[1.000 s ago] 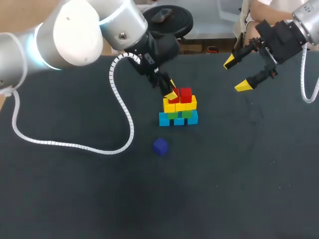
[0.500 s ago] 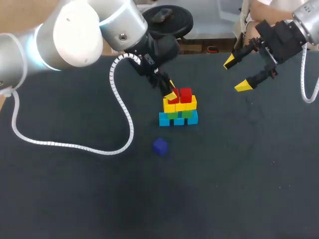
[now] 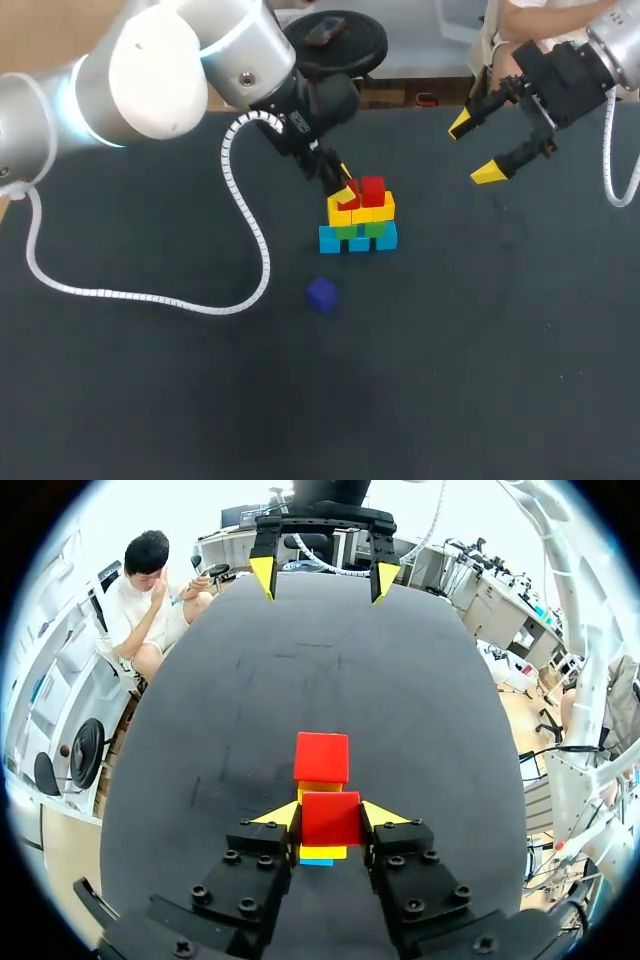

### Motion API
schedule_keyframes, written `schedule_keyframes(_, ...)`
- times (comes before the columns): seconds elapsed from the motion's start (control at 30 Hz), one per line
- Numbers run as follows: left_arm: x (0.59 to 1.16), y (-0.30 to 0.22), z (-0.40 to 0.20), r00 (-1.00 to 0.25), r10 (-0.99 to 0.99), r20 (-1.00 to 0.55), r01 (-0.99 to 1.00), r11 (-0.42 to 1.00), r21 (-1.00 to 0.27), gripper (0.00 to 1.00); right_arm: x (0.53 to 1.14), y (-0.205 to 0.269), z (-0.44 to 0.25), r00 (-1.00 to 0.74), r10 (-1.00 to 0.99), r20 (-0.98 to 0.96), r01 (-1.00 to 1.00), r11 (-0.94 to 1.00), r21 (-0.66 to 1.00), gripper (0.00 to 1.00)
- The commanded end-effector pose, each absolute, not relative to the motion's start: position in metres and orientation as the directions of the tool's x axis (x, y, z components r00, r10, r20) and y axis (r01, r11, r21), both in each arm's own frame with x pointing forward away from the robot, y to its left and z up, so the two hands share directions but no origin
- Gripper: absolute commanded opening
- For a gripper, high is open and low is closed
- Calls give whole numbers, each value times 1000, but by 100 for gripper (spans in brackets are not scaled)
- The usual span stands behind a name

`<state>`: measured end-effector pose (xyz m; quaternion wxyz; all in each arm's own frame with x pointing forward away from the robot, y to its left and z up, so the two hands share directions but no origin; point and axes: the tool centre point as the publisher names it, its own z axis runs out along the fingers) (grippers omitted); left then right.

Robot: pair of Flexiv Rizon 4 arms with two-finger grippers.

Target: Place the blue cubes, place green cubes on the blue cubes, place the yellow cubes on the green cubes, then place the red cubes on the yellow cubes, and place purple cube on the red cubes.

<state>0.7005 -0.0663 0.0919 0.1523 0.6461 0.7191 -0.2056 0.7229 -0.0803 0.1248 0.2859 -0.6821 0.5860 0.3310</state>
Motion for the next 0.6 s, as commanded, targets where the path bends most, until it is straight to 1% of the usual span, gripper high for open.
schedule_keyframes(0.03,704,-66,93,-117,866,-485,992,79,-99,0,722,-80,125,94,-611,-786,-989,-149,-2,100)
schedule_keyframes(0.6,712,-69,91,-114,868,-484,992,75,-99,0,722,-80,125,94,-611,-786,-989,-149,-2,100)
